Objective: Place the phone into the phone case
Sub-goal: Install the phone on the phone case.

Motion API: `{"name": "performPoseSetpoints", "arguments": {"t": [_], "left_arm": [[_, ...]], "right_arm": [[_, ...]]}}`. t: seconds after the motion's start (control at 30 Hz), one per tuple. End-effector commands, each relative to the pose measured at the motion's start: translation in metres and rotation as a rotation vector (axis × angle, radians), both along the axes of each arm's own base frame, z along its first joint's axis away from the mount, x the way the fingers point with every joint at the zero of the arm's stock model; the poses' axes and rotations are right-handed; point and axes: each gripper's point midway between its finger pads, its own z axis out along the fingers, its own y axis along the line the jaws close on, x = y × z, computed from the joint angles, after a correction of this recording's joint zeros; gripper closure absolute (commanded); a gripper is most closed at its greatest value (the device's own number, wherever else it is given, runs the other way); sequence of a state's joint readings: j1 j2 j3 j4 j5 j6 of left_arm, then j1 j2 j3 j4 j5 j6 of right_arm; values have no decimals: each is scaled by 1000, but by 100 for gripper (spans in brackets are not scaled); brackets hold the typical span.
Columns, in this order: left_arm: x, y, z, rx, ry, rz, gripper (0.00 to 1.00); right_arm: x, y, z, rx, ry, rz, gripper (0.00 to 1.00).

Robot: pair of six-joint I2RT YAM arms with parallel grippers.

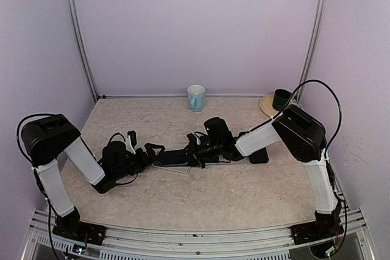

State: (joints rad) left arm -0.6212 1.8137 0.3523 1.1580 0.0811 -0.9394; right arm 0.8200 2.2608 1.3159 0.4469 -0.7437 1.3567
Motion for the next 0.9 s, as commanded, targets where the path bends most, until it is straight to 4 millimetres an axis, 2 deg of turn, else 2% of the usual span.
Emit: {"name": "performPoseSetpoints", "arguments": {"t": [0.0,0.23,0.7,0.87], "left_arm": [[-15,-23,-5,-42,33,-94,1],[-23,-25,-10,-61,52,-111,1],[-23,-31,-16,-68,68,-140,1],[-23,-26,-18,-66,75,-125,1]], "right_arm": [[-15,7,-17,-6,50,27,100],[-15,13,-20,-3,50,43,100],[-25,21,-28,17,63,105,100],[-25,20,-22,49,37,113,100]]}}
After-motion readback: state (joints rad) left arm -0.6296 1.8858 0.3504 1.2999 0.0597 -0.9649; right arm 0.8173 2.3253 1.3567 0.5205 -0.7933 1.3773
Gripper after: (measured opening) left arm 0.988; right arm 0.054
